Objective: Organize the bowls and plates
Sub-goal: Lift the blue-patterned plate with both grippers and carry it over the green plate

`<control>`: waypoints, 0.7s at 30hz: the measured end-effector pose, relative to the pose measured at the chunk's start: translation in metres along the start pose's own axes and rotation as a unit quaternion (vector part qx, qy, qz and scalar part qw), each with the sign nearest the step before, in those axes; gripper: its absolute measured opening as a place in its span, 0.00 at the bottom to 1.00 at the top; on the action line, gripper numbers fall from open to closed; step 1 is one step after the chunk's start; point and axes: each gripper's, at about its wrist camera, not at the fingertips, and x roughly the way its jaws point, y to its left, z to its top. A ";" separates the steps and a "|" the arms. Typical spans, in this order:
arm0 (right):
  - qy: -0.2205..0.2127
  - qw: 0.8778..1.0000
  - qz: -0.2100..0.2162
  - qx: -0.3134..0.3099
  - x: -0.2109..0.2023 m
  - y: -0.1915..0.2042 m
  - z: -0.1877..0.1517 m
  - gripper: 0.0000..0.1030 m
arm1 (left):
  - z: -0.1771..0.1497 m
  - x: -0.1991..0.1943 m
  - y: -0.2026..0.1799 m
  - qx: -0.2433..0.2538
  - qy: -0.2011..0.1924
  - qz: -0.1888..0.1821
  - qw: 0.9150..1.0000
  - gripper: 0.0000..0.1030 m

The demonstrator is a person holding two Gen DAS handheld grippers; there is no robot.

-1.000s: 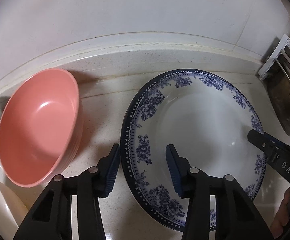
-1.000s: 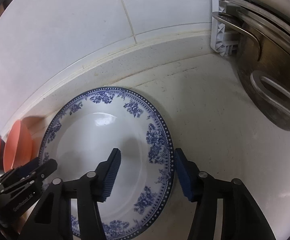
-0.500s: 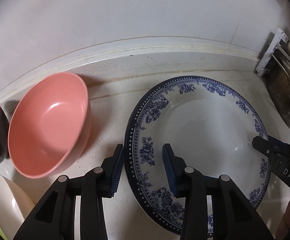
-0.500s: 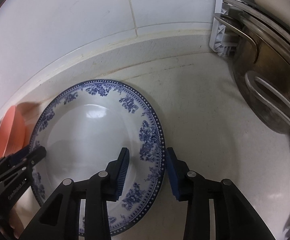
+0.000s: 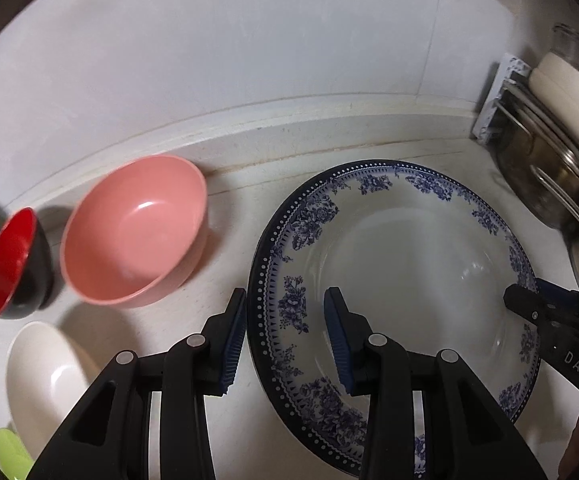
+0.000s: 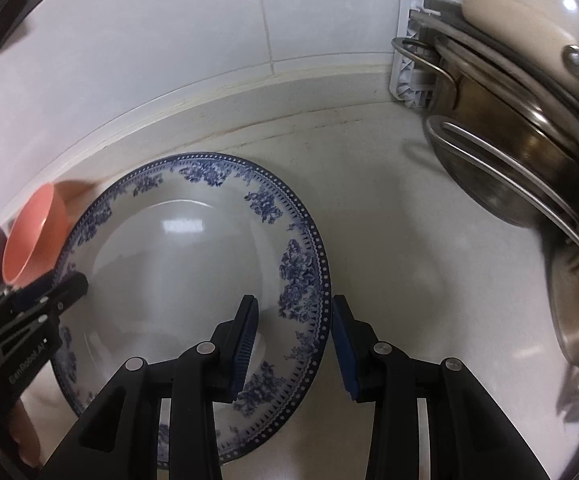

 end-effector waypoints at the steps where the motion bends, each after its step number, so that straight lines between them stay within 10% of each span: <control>1: 0.000 1.000 0.001 0.001 -0.004 0.002 -0.003 0.37 | -0.002 -0.004 0.000 0.001 -0.002 -0.001 1.000 0.37; 21: -0.045 0.998 -0.015 -0.027 -0.106 0.073 -0.064 0.37 | -0.060 -0.098 0.072 -0.037 -0.024 -0.017 0.999 0.37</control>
